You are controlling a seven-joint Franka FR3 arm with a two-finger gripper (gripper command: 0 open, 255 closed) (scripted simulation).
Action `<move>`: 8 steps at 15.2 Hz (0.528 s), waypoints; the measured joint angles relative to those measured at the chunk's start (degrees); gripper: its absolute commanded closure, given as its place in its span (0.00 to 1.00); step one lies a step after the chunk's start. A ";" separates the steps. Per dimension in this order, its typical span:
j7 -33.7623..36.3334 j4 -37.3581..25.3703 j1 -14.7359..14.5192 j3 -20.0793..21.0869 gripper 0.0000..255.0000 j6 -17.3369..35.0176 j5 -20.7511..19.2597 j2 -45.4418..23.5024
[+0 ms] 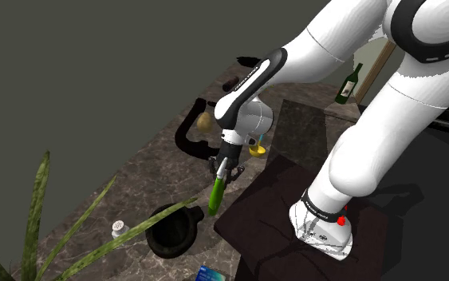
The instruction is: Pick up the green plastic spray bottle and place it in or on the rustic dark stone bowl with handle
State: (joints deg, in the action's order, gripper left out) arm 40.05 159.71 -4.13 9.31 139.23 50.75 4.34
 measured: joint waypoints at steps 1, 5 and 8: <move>0.00 0.00 0.00 0.00 1.00 0.00 0.01 0.01; 0.00 -0.01 0.00 0.00 1.00 0.02 0.02 0.00; 1.61 0.35 0.19 -0.08 1.00 -1.49 -1.35 2.14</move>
State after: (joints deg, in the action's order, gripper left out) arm 41.67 160.06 -3.93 9.23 137.74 49.40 6.48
